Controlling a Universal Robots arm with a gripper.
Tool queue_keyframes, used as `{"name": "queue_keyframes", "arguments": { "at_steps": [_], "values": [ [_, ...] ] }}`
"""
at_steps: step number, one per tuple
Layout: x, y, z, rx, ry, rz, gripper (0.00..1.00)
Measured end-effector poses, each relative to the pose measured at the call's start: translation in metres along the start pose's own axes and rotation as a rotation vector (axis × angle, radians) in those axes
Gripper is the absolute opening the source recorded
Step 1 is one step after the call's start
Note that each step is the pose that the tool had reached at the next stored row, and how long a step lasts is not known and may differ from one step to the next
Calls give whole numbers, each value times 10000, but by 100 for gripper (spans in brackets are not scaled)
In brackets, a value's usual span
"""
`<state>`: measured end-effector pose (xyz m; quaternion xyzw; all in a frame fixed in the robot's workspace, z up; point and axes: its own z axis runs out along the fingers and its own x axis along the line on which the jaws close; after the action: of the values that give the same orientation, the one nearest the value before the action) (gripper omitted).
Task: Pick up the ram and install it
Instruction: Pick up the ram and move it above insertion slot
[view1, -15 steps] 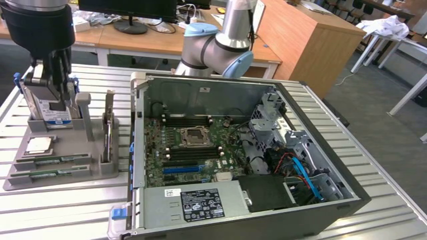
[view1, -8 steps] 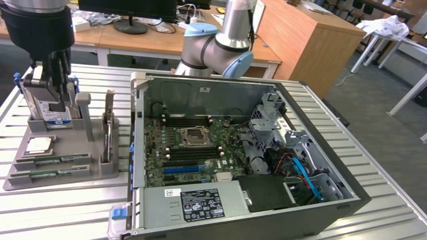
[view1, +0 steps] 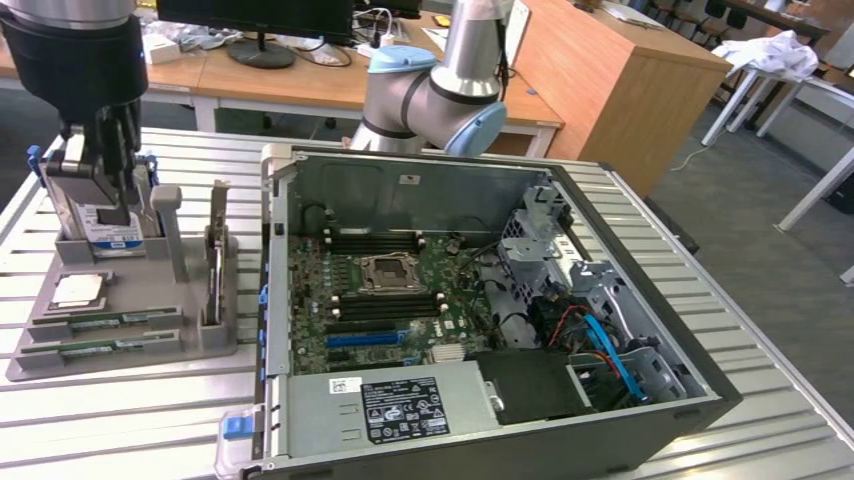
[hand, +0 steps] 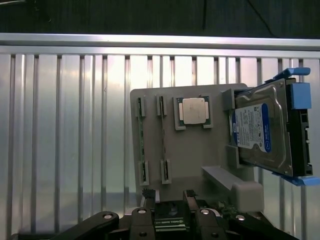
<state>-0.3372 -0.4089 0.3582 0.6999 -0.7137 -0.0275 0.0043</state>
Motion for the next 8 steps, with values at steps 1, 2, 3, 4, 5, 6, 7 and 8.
{"name": "queue_keyframes", "arguments": {
  "at_steps": [1, 2, 3, 4, 5, 6, 7, 8],
  "values": [
    [0, 1, 3, 0, -1, 1, 36],
    [0, 2, 5, -1, -1, 0, 36],
    [0, 3, 8, -1, -2, 0, 36],
    [1, 3, 11, 0, -4, -1, 36],
    [1, 4, 14, 0, -4, -1, 36],
    [1, 5, 17, 0, -5, -1, 36],
    [1, 5, 20, -1, -6, -2, 36],
    [2, 6, 23, -1, -6, -2, 36]
  ]
}}
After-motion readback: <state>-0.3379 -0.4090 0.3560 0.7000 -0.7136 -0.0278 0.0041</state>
